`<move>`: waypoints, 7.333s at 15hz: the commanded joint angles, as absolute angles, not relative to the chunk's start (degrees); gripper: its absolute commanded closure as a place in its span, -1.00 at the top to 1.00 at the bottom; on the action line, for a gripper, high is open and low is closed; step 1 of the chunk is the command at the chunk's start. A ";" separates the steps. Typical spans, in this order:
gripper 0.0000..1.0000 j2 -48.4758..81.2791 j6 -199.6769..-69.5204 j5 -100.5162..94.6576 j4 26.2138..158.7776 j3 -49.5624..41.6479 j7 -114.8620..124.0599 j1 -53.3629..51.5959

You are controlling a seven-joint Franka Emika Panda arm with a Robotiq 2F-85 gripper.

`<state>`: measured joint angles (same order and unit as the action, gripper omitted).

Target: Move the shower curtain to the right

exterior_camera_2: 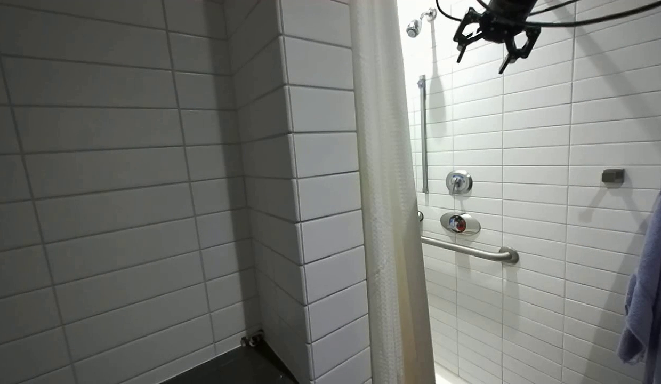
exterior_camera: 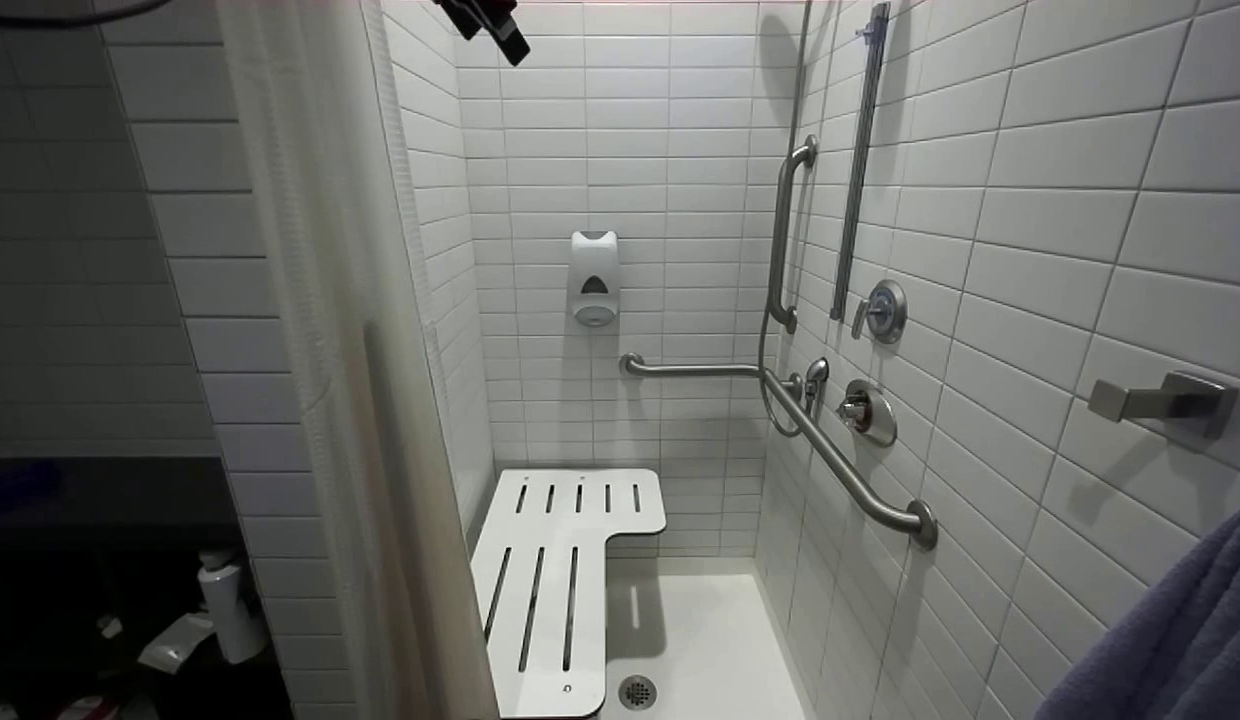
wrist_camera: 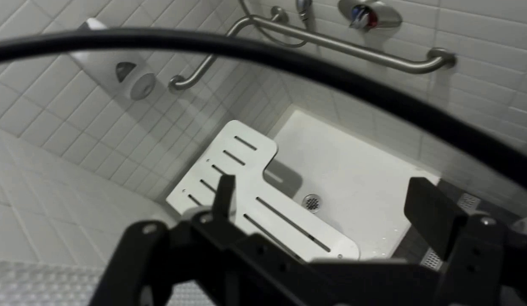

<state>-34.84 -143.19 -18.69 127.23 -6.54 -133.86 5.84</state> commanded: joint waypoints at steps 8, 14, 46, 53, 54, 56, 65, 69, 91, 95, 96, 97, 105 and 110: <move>1.00 -29.58 -158.93 -0.63 119.63 -12.56 -129.56 -8.71; 1.00 -25.68 -177.37 9.41 119.16 -14.79 -126.60 -16.81; 1.00 -19.01 -134.24 -51.33 108.99 2.26 -85.38 17.41; 1.00 -16.55 -109.98 -62.55 104.63 0.99 -93.63 9.66; 1.00 -16.04 -107.22 -63.33 104.11 0.84 -95.83 8.73; 1.00 -15.22 -104.23 -63.20 103.37 -0.13 -102.01 6.80; 1.00 -17.11 -133.11 -58.30 103.88 -5.02 -109.15 0.86; 1.00 -18.48 -145.74 -52.98 105.83 -5.71 -112.68 -0.83; 1.00 -28.90 -188.60 -40.23 126.97 -15.14 -118.93 -19.70; 1.00 -28.90 -188.61 -40.23 126.98 -15.18 -118.93 -19.71; 1.00 -28.90 -188.62 -40.23 126.98 -15.18 -118.93 -19.71; 1.00 -28.90 -188.62 -40.23 126.98 -15.18 -118.93 -19.71; 1.00 -28.90 -188.63 -40.23 126.99 -15.18 -118.94 -19.71; 0.50 -28.13 -188.63 -40.38 126.32 -14.29 -118.77 -17.50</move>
